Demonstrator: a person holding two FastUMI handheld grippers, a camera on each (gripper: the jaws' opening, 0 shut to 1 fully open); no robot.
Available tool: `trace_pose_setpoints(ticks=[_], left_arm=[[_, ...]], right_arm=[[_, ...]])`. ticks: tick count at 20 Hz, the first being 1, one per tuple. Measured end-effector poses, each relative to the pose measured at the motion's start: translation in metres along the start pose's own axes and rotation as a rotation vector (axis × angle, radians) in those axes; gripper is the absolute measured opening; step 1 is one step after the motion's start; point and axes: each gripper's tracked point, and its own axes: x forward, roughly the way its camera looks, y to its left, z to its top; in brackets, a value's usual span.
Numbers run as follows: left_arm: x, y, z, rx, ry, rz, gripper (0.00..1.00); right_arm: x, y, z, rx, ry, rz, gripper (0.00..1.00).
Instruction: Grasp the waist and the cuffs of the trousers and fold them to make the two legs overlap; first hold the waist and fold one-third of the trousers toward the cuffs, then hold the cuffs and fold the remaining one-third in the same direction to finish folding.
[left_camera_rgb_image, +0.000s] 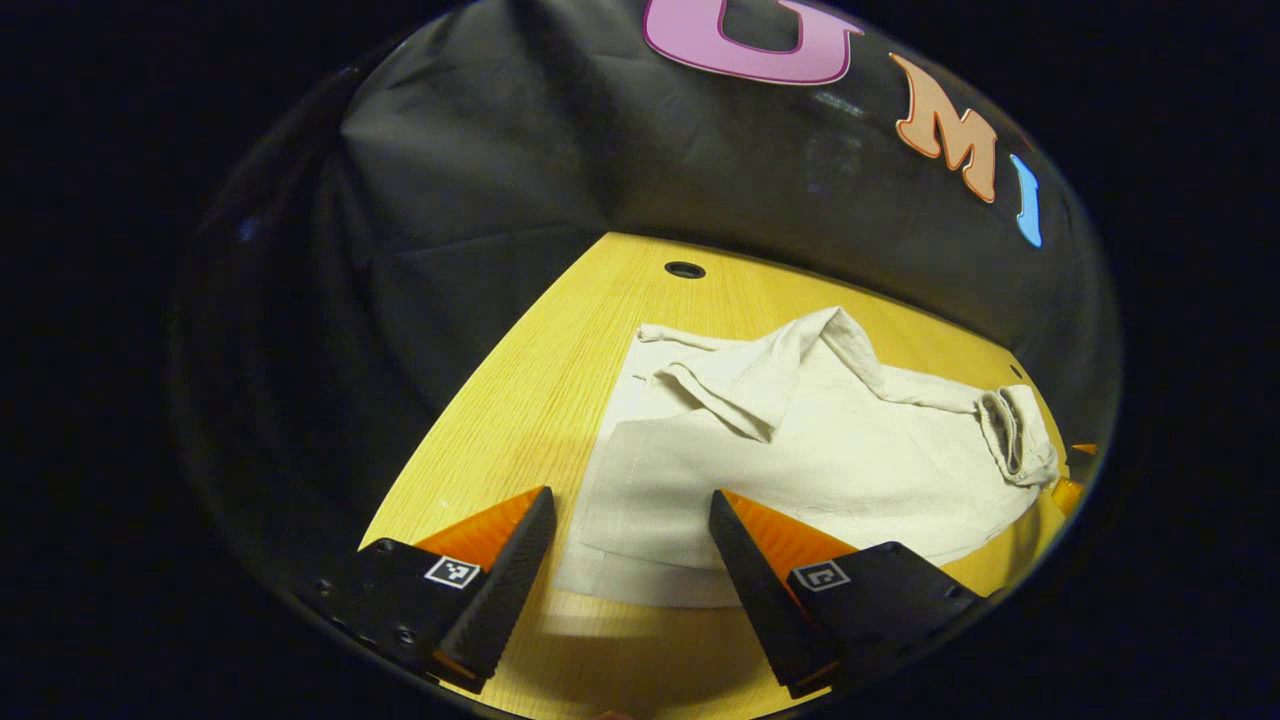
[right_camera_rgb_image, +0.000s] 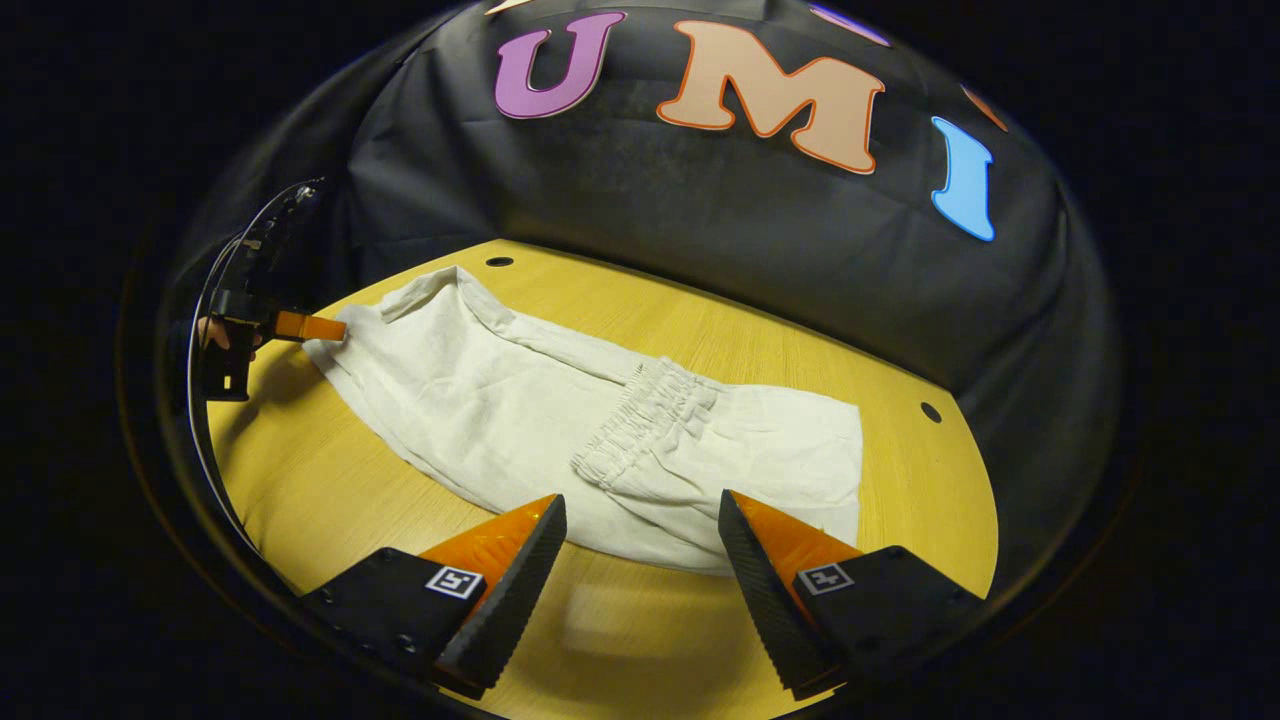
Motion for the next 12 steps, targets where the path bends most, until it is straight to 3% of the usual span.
trace_pose_setpoints(ticks=[5, 6, 9, 10, 11, 12], left_arm=[[0.002, -0.004, -0.007, 0.118, 0.044, 0.004, 0.96], [0.003, -0.007, -0.003, 0.112, 0.035, -0.001, 0.9], [0.005, -0.021, -0.007, 0.105, 0.045, -0.008, 0.67], [0.005, -0.027, -0.006, 0.103, 0.047, -0.028, 0.49], [0.006, -0.031, -0.006, 0.097, 0.045, -0.035, 0.38], [0.006, -0.034, -0.006, 0.095, 0.047, -0.032, 0.16]], right_arm=[[0.002, 0.001, -0.004, 0.019, 0.009, -0.03, 0.98], [0.003, 0.002, -0.004, 0.02, 0.008, -0.033, 0.99], [-0.001, 0.0, -0.005, 0.015, 0.014, -0.044, 0.98], [-0.003, -0.001, -0.005, 0.01, 0.011, -0.05, 0.98], [-0.005, -0.003, -0.004, 0.008, 0.008, -0.053, 0.98], [-0.007, -0.002, -0.003, 0.007, 0.001, -0.052, 0.99]])
